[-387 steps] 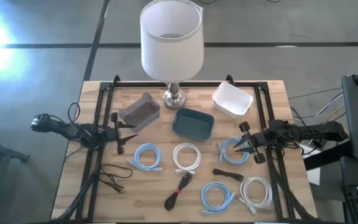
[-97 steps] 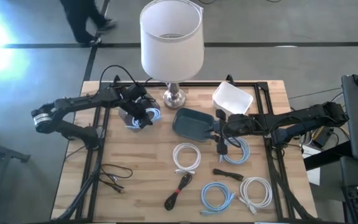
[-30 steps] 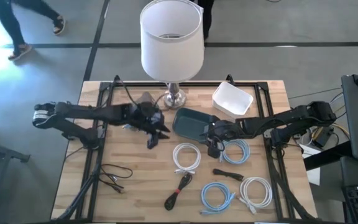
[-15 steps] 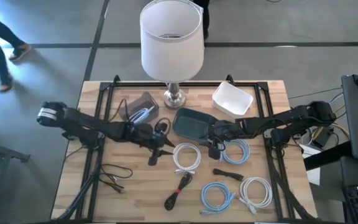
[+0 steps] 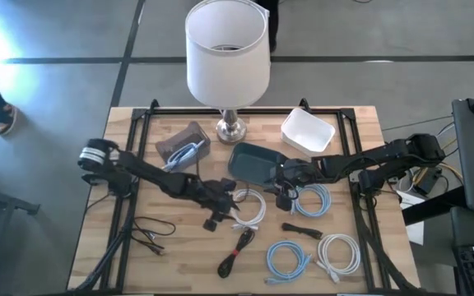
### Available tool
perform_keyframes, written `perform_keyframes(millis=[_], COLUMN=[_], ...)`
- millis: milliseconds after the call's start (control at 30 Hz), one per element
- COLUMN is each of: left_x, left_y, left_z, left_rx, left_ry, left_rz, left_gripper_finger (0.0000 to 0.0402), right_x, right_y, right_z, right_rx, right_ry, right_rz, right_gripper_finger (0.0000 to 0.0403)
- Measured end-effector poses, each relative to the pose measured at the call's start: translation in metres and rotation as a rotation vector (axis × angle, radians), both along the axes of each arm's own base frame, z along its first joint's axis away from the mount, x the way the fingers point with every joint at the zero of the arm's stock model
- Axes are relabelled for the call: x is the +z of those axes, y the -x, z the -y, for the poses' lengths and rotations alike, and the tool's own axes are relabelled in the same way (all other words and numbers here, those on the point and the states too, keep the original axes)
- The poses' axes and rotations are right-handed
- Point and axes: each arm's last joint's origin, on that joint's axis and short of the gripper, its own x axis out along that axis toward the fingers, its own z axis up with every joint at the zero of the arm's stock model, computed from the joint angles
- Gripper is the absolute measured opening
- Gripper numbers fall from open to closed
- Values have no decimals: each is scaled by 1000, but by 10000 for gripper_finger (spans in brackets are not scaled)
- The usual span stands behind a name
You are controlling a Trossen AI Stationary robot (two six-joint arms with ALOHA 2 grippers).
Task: Pick & Place USB Port
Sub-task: Put the left white hdmi cable into the blue bin
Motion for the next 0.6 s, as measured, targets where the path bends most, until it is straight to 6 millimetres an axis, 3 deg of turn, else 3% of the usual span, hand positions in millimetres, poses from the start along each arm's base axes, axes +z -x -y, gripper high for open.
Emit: perform_keyframes(millis=[367,600], left_x=[-34,-43], left_y=[-22,-22], left_z=[3,3], left_rx=[-34,-34], left_ry=[-121,-126], left_rz=[-162,-210], left_gripper_finger=[197,174], right_x=[0,0], right_y=[0,0], right_z=[0,0], right_rx=[-1,-1], right_ry=[0,1], right_rz=[0,0], right_gripper_finger=[138,146])
